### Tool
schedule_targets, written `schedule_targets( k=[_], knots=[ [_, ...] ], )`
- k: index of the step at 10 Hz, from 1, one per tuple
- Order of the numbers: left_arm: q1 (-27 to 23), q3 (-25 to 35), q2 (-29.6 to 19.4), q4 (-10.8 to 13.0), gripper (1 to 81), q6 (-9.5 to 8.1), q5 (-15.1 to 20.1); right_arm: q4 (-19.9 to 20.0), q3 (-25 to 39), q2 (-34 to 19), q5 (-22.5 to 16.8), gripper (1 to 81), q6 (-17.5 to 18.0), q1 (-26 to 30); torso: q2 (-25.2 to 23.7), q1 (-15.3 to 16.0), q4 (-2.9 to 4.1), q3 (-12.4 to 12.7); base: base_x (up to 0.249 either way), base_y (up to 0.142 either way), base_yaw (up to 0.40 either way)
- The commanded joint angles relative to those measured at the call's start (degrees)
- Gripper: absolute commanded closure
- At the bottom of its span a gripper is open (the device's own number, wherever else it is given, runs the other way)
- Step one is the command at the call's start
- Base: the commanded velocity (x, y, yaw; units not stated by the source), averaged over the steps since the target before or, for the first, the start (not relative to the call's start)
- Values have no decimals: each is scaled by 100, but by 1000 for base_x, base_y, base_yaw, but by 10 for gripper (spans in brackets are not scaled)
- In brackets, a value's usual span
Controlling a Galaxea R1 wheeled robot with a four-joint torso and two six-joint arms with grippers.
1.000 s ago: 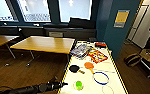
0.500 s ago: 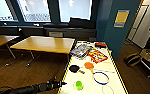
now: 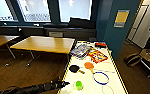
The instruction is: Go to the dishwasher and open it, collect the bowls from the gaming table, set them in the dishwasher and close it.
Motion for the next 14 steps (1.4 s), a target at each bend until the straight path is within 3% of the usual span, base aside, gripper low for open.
schedule_targets(
  k=[1, 9, 11, 14],
  knots=[
    [-773, -58, 105, -22, 10, -1, 173, -131, 131, -301, -192, 811, -5, 285, 0, 0, 0, 0, 0, 0, 0],
    [-650, -673, 640, 101, 10, 34, 208, -122, 79, -257, -201, 811, -5, 294, 0, 0, 0, 0, 0, 0, 0],
    [-782, -717, 693, 76, 10, 34, 725, -130, 70, -248, -201, 811, -5, 294, 0, 0, 0, 0, 0, 0, 0],
    [-1019, -726, 658, 14, 10, -1, 1070, -131, 62, -230, -227, 811, -5, 311, 0, 0, 0, 0, 0, 0, 0]
  ],
)
